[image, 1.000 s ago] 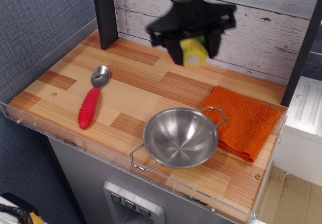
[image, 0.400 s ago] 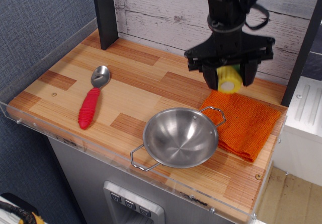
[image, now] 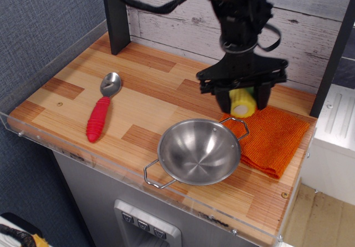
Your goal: Place the green and yellow vegetable on the orange cloth.
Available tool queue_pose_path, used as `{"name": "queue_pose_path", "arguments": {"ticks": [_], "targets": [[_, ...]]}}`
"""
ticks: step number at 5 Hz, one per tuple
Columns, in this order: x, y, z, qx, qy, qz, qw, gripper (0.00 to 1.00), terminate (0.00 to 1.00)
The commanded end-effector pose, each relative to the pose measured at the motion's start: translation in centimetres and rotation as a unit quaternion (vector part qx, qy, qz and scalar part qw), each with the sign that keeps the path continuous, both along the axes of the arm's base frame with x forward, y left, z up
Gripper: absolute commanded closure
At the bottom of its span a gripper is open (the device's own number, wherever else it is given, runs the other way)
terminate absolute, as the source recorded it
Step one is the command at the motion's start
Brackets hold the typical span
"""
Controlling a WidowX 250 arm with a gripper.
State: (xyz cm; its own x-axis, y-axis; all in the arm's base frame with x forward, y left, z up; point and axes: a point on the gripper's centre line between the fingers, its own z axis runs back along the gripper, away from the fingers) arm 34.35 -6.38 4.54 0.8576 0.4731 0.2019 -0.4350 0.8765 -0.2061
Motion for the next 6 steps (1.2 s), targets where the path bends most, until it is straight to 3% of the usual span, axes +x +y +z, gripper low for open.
{"name": "queue_pose_path", "arguments": {"ticks": [1,2,4,5,6], "targets": [[-0.8,0.4,1.1,0.007,-0.015,0.004,0.9999,1.0,0.0],[-0.9,0.3,1.4,0.015,-0.012,0.011,0.9997,0.0,0.0],[-1.0,0.4,1.6,0.018,-0.016,0.018,0.9996,0.0,0.0],[-1.0,0.8,2.8,0.023,-0.032,0.018,0.999,0.0,0.0],[-1.0,1.9,6.8,0.009,-0.098,0.029,0.9948,0.0,0.0]]}}
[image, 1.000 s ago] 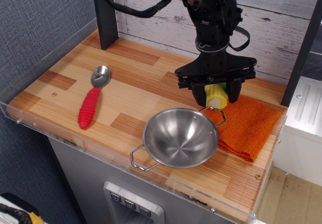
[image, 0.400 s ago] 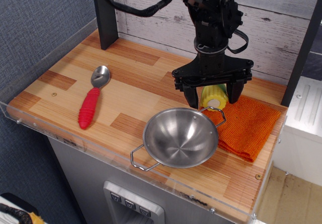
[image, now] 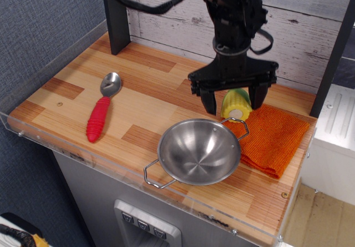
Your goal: Place the green and yellow vegetable on the orange cloth.
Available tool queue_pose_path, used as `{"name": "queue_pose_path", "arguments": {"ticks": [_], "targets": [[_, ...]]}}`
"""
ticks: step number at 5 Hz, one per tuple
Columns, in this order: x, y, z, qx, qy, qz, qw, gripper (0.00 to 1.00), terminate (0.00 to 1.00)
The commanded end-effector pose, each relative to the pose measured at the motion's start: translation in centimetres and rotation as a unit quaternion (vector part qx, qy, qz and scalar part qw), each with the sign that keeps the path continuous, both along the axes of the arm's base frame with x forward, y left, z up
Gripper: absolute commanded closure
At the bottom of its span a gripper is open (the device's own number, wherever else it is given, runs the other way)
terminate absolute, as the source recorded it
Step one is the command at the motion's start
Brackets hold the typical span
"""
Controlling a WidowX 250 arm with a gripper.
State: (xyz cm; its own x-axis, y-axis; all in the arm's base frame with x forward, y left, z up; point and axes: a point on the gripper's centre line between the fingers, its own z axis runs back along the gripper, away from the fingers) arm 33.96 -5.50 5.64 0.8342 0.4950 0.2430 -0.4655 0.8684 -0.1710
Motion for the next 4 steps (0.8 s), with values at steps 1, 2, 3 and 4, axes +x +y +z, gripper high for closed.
{"name": "queue_pose_path", "arguments": {"ticks": [1,2,3,4], "targets": [[-1.2,2.1,10.6,-0.029,-0.145,0.003,0.989,0.0,0.0],[-2.6,3.7,14.2,-0.014,-0.173,0.032,0.9843,0.0,0.0],[-3.3,6.4,14.6,0.014,-0.167,0.079,0.9826,0.0,0.0],[-3.5,9.1,13.7,0.031,-0.152,0.111,0.9816,0.0,0.0]]}}
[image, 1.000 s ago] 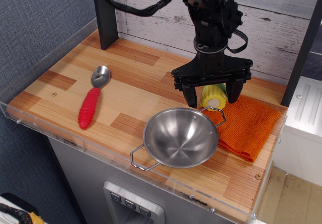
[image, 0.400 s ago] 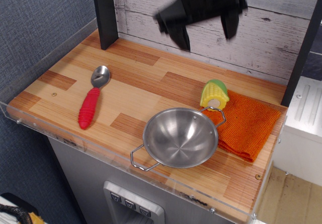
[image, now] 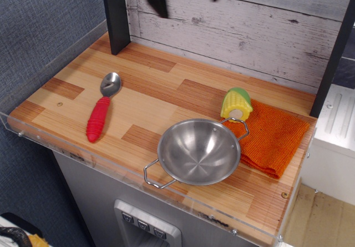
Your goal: Place the green and yellow vegetable on the orange cloth.
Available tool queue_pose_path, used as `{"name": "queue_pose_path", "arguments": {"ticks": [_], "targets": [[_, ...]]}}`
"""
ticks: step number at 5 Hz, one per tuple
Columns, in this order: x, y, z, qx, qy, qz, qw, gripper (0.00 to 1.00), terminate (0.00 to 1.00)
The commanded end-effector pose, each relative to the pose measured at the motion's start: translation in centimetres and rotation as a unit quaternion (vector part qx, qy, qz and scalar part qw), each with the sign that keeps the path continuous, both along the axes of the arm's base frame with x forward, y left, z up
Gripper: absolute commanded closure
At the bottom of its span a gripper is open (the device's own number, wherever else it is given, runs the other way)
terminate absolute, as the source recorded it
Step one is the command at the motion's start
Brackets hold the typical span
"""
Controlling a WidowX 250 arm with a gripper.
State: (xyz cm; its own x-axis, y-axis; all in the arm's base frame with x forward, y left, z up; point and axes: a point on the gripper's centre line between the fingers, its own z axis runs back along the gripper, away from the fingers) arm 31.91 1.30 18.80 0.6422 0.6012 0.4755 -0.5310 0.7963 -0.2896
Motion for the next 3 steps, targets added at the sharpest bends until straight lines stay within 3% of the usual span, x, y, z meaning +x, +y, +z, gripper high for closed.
{"name": "queue_pose_path", "arguments": {"ticks": [1,2,3], "targets": [[-1.5,4.1,-0.8,0.017,0.006,0.054,0.9984,0.0,0.0],[-1.6,4.9,-1.3,0.022,0.013,0.059,0.9979,0.0,0.0],[-1.7,5.3,-1.1,0.046,-0.006,0.071,0.9964,0.0,1.0]]}}
